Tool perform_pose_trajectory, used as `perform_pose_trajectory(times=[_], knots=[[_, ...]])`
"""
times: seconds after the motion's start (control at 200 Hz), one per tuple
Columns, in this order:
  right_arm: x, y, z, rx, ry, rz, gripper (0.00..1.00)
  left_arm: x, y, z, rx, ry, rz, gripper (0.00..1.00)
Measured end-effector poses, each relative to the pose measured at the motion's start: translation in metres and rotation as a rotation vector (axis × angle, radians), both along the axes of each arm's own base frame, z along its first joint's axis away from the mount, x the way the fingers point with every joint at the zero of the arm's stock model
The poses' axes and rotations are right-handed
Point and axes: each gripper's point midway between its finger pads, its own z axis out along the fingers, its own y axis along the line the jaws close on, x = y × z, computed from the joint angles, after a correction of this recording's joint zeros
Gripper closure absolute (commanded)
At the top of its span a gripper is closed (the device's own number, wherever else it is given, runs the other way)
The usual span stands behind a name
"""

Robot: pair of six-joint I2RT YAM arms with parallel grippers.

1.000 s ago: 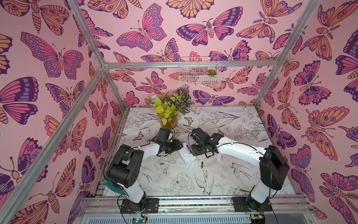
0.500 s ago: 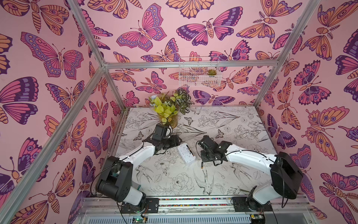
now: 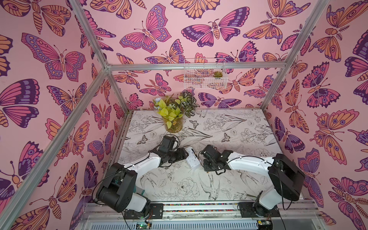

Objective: Insert the battery into the alarm
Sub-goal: Pick up the battery at the center of the board.

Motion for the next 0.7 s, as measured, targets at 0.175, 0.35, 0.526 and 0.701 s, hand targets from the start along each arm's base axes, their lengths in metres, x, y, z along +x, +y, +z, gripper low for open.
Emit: perform_pose_trajectory(times=[0.175, 0.35, 0.526, 0.701], knots=[[-0.001, -0.001, -0.008, -0.015, 0.014, -0.011, 0.73, 0.002, -0.008, -0.003, -0.011, -0.007, -0.01, 0.28], [-0.004, -0.001, -0.014, -0.025, 0.025, -0.02, 0.79, 0.003, -0.009, -0.017, 0.001, 0.023, -0.007, 0.28], [-0.003, -0.003, -0.015, -0.031, 0.02, -0.026, 0.86, 0.009, -0.014, -0.021, -0.006, 0.025, -0.011, 0.28], [-0.003, -0.003, -0.015, -0.016, 0.01, -0.044, 0.93, 0.017, -0.023, -0.012, -0.036, -0.003, -0.028, 0.28]])
